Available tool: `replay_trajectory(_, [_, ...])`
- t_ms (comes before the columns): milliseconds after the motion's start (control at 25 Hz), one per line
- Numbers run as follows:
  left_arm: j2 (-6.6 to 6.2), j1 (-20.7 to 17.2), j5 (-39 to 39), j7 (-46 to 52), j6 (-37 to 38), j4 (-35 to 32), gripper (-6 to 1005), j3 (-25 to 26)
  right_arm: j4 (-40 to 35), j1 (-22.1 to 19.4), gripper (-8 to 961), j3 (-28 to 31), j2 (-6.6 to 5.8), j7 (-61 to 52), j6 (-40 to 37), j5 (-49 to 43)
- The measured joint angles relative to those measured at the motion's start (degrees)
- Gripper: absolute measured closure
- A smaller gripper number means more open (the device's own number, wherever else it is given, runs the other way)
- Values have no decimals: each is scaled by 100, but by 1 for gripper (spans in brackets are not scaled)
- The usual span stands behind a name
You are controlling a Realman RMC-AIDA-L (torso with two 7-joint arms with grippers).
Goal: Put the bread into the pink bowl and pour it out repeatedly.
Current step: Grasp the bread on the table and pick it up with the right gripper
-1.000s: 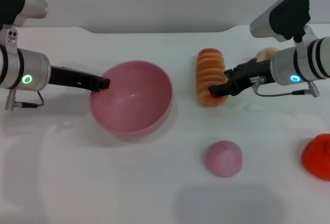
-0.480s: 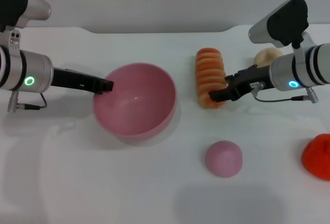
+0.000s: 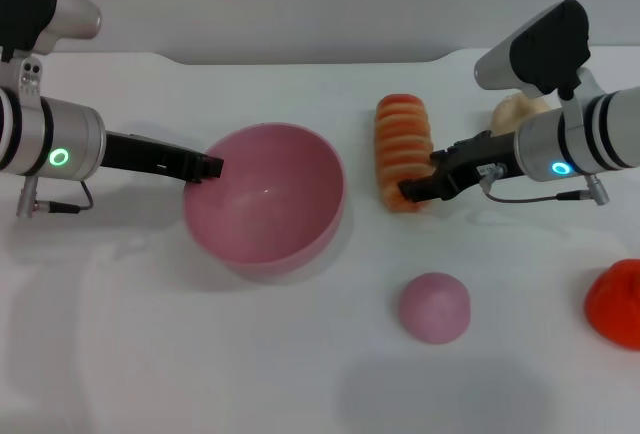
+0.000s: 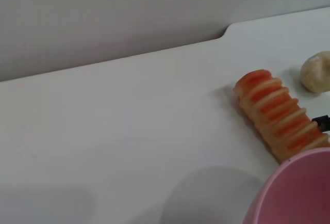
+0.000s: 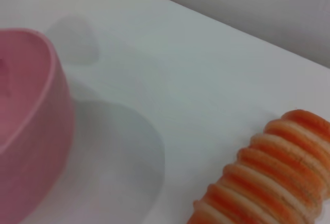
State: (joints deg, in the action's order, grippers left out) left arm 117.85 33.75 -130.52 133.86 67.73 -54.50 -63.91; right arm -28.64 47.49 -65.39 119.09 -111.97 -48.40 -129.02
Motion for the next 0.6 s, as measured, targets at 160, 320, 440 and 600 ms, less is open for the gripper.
replay_trajectory(160, [0, 0, 1, 0, 26, -9, 952, -27, 71, 22, 262, -131, 0, 0, 102, 175])
replay_trajectory(320, [0, 0, 1, -2, 30, -31, 952, -49, 208, 107, 263, -169, 0, -16, 130, 224])
replay_trajectory(440, [0, 0, 1, -5, 52, -48, 951, -64, 288, 167, 263, -170, 0, -26, 131, 227])
replay_trajectory(600, [0, 0, 1, -2, 82, -52, 951, -70, 334, 189, 266, -225, 0, -27, 132, 229])
